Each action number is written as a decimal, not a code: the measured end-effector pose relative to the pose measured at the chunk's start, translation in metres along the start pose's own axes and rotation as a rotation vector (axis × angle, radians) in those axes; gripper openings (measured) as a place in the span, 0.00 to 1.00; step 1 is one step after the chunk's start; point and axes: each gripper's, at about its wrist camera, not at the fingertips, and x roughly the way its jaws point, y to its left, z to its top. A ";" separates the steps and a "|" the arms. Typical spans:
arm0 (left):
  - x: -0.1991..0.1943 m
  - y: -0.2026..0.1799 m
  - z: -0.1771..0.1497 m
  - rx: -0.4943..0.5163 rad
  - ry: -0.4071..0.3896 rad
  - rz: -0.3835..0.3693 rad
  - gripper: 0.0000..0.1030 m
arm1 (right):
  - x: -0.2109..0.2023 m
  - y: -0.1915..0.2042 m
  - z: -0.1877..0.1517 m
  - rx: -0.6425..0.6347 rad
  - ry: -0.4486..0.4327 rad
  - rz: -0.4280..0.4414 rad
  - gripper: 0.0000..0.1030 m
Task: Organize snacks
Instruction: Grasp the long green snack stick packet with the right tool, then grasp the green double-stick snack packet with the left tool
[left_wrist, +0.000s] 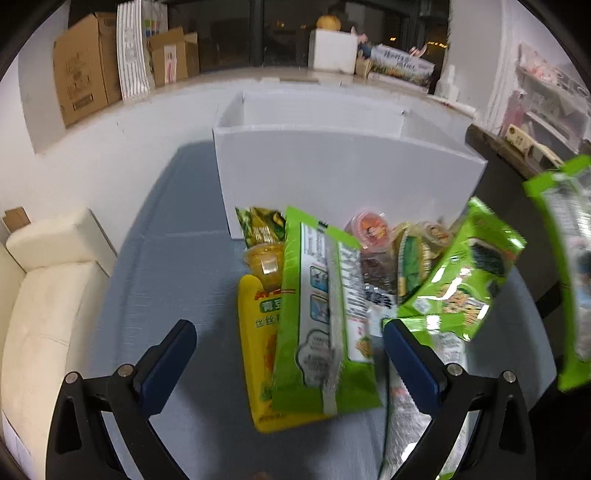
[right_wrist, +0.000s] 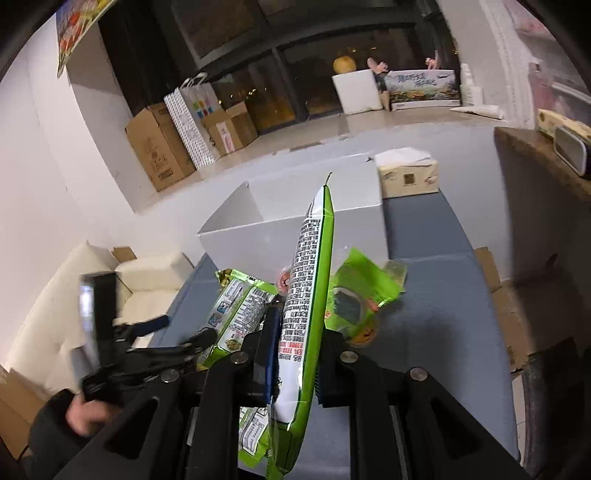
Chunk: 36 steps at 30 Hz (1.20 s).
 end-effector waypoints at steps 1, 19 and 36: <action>0.007 0.000 0.001 0.001 0.013 0.004 0.99 | -0.002 -0.002 -0.001 0.004 -0.003 -0.002 0.16; -0.005 -0.001 -0.008 -0.032 -0.006 -0.156 0.02 | 0.005 -0.004 -0.012 -0.005 0.005 0.031 0.16; 0.037 -0.045 0.005 0.122 0.002 0.071 0.63 | 0.012 -0.004 -0.018 -0.005 0.018 0.052 0.16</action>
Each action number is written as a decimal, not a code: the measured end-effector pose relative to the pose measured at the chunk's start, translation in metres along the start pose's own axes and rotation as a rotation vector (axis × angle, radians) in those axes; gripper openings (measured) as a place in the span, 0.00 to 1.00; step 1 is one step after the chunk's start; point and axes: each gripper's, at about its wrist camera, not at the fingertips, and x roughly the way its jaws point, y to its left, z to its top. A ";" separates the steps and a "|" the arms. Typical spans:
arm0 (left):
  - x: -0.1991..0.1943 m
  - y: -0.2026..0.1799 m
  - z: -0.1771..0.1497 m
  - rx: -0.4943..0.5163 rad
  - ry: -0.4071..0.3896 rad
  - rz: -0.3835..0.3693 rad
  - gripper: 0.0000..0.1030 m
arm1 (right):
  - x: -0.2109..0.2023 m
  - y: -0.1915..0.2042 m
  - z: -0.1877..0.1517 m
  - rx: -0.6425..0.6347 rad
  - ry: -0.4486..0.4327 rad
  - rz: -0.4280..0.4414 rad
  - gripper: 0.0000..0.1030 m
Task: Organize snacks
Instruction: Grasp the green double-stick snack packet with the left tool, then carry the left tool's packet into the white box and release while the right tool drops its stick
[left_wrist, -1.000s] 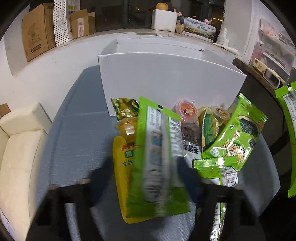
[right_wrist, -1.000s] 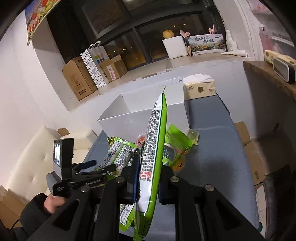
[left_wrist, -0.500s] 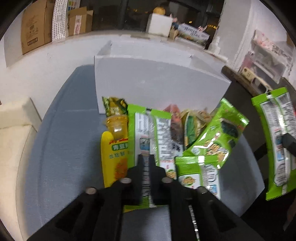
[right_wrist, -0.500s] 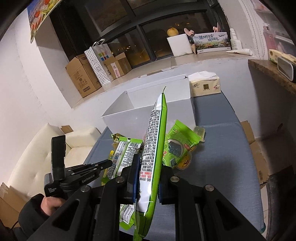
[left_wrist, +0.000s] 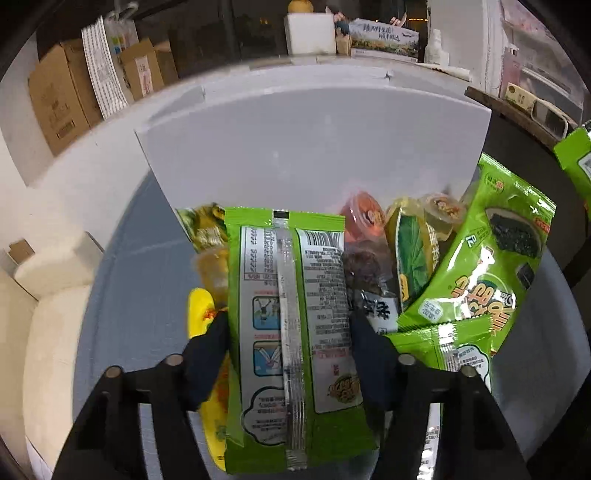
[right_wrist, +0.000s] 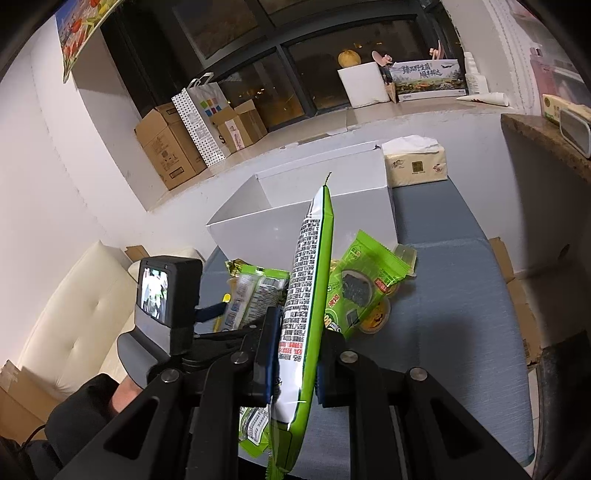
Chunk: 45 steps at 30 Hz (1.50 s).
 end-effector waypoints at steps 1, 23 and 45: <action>-0.002 0.002 0.001 -0.010 0.003 -0.020 0.61 | 0.000 0.000 0.000 0.001 0.001 0.000 0.16; -0.060 0.055 0.153 -0.090 -0.264 -0.168 0.57 | 0.079 -0.003 0.165 -0.026 -0.108 -0.027 0.16; -0.032 0.065 0.142 -0.042 -0.184 -0.072 1.00 | 0.089 -0.033 0.181 -0.038 -0.041 -0.188 1.00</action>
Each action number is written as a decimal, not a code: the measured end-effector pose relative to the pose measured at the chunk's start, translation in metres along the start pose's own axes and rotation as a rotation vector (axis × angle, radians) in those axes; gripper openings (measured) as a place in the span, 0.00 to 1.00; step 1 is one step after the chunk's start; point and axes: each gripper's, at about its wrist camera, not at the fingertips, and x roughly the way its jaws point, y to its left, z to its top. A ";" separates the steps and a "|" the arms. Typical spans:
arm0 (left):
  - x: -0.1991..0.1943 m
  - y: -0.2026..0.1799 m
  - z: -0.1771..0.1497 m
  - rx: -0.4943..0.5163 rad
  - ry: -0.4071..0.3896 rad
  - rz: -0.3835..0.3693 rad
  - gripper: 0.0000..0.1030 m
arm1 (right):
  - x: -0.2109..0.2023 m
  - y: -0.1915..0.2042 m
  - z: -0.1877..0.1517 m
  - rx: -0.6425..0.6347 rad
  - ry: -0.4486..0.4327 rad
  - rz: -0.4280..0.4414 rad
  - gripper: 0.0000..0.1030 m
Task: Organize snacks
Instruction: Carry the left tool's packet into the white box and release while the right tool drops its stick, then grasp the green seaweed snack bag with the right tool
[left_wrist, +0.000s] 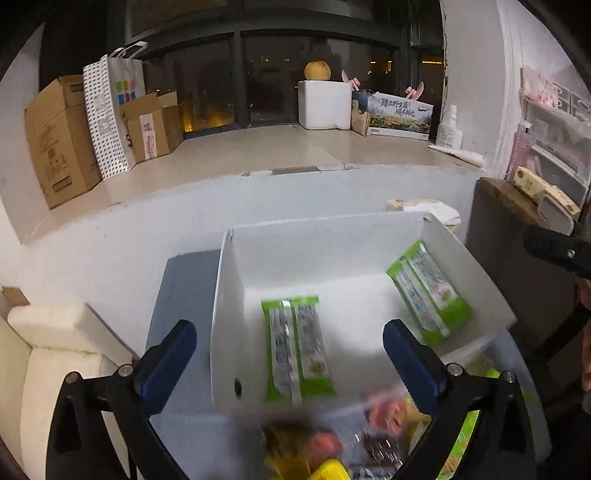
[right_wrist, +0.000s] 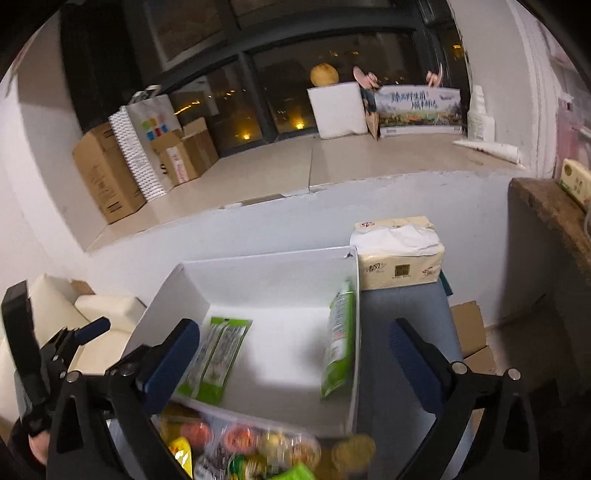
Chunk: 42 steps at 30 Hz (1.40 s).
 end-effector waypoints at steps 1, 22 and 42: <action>-0.008 -0.001 -0.007 -0.005 -0.005 -0.011 1.00 | -0.012 0.000 -0.007 -0.005 -0.013 0.002 1.00; -0.117 -0.021 -0.168 -0.149 0.043 -0.109 1.00 | -0.040 -0.019 -0.176 0.214 0.104 0.029 1.00; -0.075 -0.076 -0.207 -0.067 0.186 -0.223 1.00 | -0.018 -0.010 -0.163 0.216 0.068 0.099 0.16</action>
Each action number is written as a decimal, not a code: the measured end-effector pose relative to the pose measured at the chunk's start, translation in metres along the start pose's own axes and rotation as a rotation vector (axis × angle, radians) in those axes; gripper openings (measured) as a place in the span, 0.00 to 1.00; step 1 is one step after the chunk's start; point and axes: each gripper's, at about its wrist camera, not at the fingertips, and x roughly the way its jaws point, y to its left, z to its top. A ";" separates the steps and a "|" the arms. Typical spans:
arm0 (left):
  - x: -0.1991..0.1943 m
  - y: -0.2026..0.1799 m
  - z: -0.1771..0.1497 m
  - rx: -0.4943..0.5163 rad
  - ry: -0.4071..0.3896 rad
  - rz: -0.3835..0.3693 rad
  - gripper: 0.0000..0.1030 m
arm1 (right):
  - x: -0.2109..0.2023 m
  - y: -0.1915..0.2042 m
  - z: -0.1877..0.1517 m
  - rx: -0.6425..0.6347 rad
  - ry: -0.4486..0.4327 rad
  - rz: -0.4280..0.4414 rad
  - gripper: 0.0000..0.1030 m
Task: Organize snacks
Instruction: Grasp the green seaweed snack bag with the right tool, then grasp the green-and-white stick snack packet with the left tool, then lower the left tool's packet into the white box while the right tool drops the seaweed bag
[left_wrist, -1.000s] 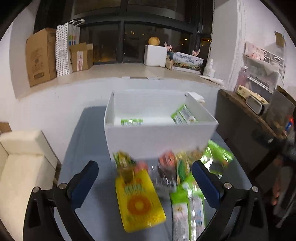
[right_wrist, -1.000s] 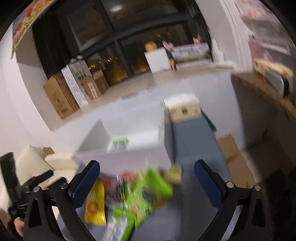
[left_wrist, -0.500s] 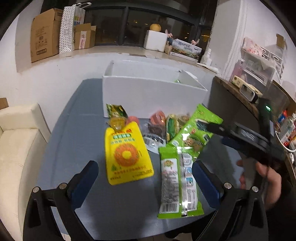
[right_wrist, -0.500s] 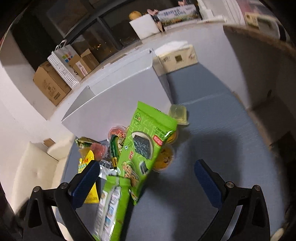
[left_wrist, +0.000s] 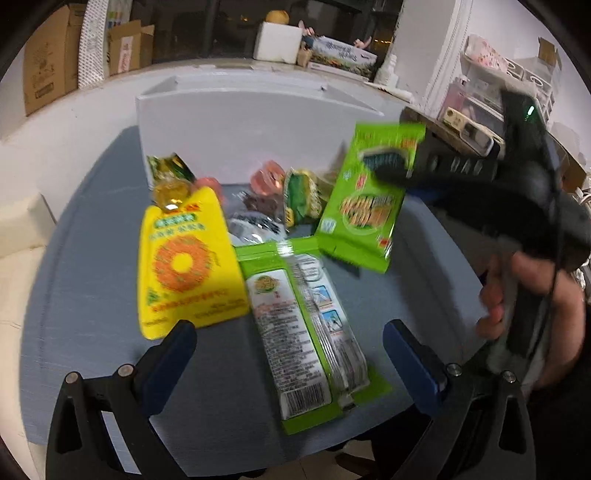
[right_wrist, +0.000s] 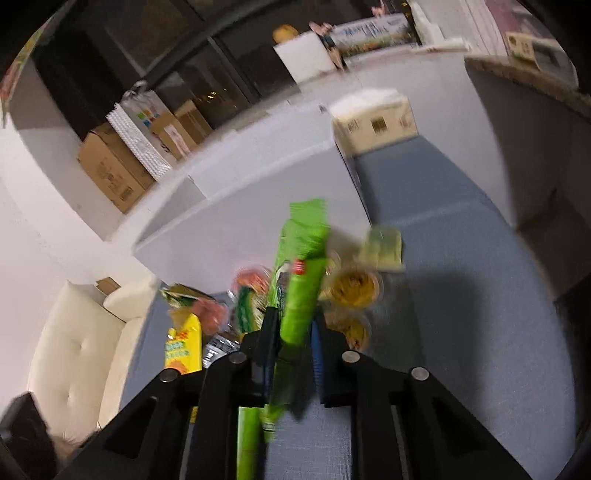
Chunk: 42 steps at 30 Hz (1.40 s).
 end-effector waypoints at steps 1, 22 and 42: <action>0.002 -0.001 0.000 -0.001 0.007 -0.003 1.00 | -0.003 0.002 0.003 -0.007 -0.009 -0.001 0.16; 0.052 -0.023 0.005 -0.006 0.038 0.154 0.62 | -0.092 -0.008 -0.001 -0.025 -0.122 0.036 0.16; -0.043 0.022 0.173 -0.024 -0.309 0.064 0.60 | -0.049 0.030 0.112 -0.111 -0.106 0.130 0.16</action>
